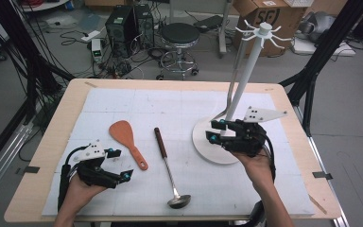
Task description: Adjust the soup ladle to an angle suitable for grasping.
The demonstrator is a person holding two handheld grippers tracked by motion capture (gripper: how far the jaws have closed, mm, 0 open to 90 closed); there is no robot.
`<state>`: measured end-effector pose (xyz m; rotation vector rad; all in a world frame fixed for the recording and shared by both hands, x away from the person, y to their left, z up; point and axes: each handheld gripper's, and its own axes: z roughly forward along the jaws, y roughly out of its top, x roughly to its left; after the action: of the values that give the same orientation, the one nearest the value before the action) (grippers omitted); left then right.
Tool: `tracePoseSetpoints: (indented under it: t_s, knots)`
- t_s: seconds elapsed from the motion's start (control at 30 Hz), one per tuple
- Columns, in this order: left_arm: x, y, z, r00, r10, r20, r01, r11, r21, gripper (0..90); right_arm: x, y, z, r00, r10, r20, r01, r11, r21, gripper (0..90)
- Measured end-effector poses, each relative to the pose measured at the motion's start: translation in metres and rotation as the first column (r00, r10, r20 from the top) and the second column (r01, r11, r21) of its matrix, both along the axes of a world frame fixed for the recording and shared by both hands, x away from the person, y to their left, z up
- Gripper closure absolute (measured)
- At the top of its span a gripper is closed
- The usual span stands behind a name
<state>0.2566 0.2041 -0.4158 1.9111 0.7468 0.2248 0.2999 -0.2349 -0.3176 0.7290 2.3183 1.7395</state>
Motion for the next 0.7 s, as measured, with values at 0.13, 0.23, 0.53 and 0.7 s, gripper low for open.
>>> tracePoseSetpoints:
  t_s: [0.13, 0.23, 0.53, 0.7]
  knots:
    - [-0.001, -0.002, 0.001, 1.0000, -0.005, 0.004, 0.005, 1.0000, 0.001, 10.9, -0.004, 0.006, -0.009, 0.9997, 0.021, -0.015, -0.021, 1.000, -0.011, 52.8]
    - [-0.001, -0.002, 0.001, 0.9999, -0.010, 0.006, 0.010, 0.9999, 0.003, 10.9, -0.009, 0.011, -0.015, 0.9992, 0.036, -0.018, -0.036, 0.999, -0.013, 54.6]
    - [-0.001, -0.004, 0.001, 0.9999, -0.013, 0.004, 0.013, 0.9999, 0.004, 10.9, -0.018, 0.019, -0.034, 0.9970, 0.065, -0.041, -0.067, 0.997, -0.040, 59.3]
    - [-0.001, -0.004, 0.001, 0.9999, -0.014, 0.004, 0.014, 0.9999, 0.005, 10.9, -0.018, 0.025, -0.044, 0.9942, 0.083, -0.068, -0.086, 0.995, -0.047, 61.4]
